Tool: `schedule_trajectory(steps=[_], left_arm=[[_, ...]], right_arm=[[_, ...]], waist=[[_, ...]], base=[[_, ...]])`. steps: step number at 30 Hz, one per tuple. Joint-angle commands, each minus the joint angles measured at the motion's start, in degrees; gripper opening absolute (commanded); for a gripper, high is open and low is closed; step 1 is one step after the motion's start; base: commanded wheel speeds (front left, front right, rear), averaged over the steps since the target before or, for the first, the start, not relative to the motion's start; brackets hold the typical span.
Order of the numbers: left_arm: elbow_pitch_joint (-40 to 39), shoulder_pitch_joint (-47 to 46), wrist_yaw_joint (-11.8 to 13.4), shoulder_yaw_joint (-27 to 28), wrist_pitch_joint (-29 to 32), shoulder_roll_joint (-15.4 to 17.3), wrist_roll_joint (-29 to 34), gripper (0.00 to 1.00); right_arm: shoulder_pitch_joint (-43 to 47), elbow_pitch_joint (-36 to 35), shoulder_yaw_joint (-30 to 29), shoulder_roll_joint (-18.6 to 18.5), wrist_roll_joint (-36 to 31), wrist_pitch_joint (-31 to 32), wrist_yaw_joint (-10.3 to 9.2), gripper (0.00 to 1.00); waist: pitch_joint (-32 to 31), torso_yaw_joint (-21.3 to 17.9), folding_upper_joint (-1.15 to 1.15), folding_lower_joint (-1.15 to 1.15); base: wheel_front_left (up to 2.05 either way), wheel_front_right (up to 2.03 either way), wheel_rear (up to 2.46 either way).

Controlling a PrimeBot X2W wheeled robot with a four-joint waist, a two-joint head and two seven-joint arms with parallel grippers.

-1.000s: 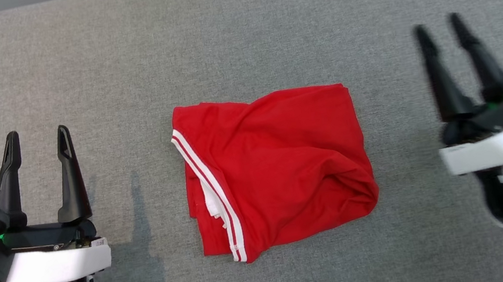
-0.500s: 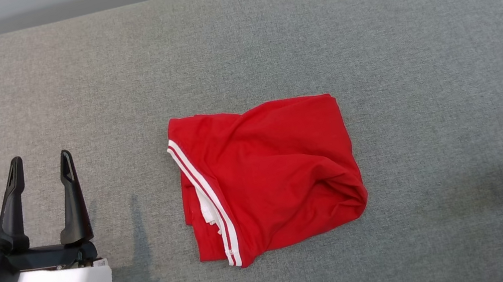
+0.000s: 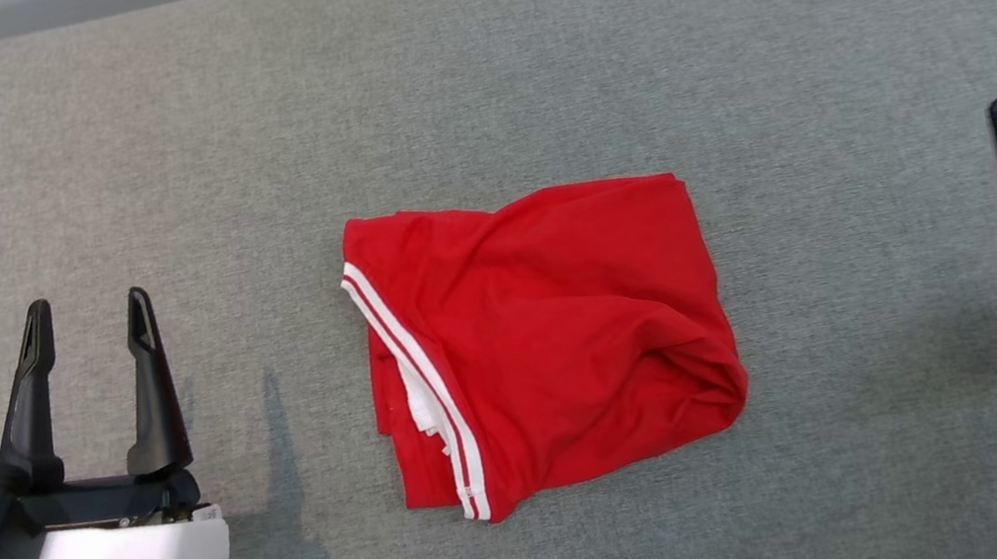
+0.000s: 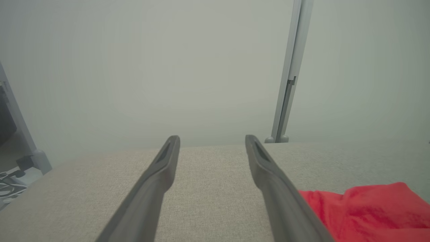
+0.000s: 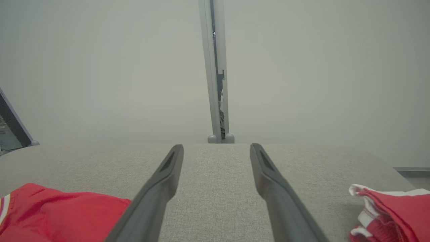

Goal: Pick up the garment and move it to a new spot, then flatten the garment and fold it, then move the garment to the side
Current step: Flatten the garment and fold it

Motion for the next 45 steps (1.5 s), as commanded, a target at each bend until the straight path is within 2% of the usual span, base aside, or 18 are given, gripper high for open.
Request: schedule_trajectory(steps=[1,2,5,10,14,21,25,38,43,45], left_arm=[[-0.2,-1.1,0.2,-0.1,0.0,0.2,-0.3,1.0],[-0.2,-1.3,0.1,-0.2,0.0,0.1,-0.4,1.0],[-0.1,-1.9,-0.1,-0.7,-0.3,-0.3,-0.5,1.0],[0.5,-3.5,-0.5,-1.8,-0.6,-1.1,-1.0,1.0],[1.5,-5.4,-1.0,-2.6,-0.8,-1.9,-1.3,1.0],[2.4,-6.8,-1.5,-2.9,-1.0,-2.8,-1.5,1.0],[2.1,-6.6,-1.8,-2.4,-0.9,-3.3,-1.3,1.0],[2.0,-6.9,-2.5,-1.5,-0.9,-4.1,-0.2,1.0],[2.3,-6.7,-2.8,-1.5,-0.9,-4.2,0.2,1.0],[2.4,-6.3,-2.8,-1.4,-0.9,-4.3,0.2,1.0]], right_arm=[[-0.6,0.0,1.0,-0.3,0.0,0.6,0.0,0.4],[-0.6,0.3,2.2,-0.6,0.4,1.3,0.0,0.0],[-2.0,1.0,5.9,-1.6,0.4,1.8,0.01,0.0],[-6.5,3.9,16.3,-3.6,1.3,1.9,0.0,0.0],[-12.7,8.3,28.0,-7.5,2.1,0.8,0.0,0.0],[-19.1,13.9,41.3,-12.7,6.1,-1.0,0.0,0.0],[-20.8,15.4,47.5,-14.2,9.1,-2.6,0.0,0.0],[-24.7,14.6,58.8,-13.7,12.1,-7.5,0.0,0.0],[-24.7,17.4,61.8,-13.2,13.9,-7.0,0.0,0.0],[-23.8,19.3,61.2,-12.8,14.5,-7.2,-0.01,0.0]], waist=[[0.4,0.6,0.0,0.0],[0.7,0.9,0.0,0.0],[1.5,2.0,0.0,0.0],[3.3,4.0,0.0,0.0],[4.8,6.2,0.0,0.0],[5.6,8.3,0.0,0.0],[5.7,8.5,0.0,0.0],[5.6,7.6,0.0,0.0],[5.2,7.5,0.0,0.0],[4.8,7.5,0.0,0.0]], base=[[0.0,0.0,0.0],[0.0,0.0,0.0],[0.0,0.0,0.0],[0.0,0.0,0.0],[0.0,0.0,0.0],[0.0,0.0,0.0],[0.0,0.0,0.0],[0.0,0.0,0.0],[0.0,0.0,0.0],[0.0,0.0,0.0]])
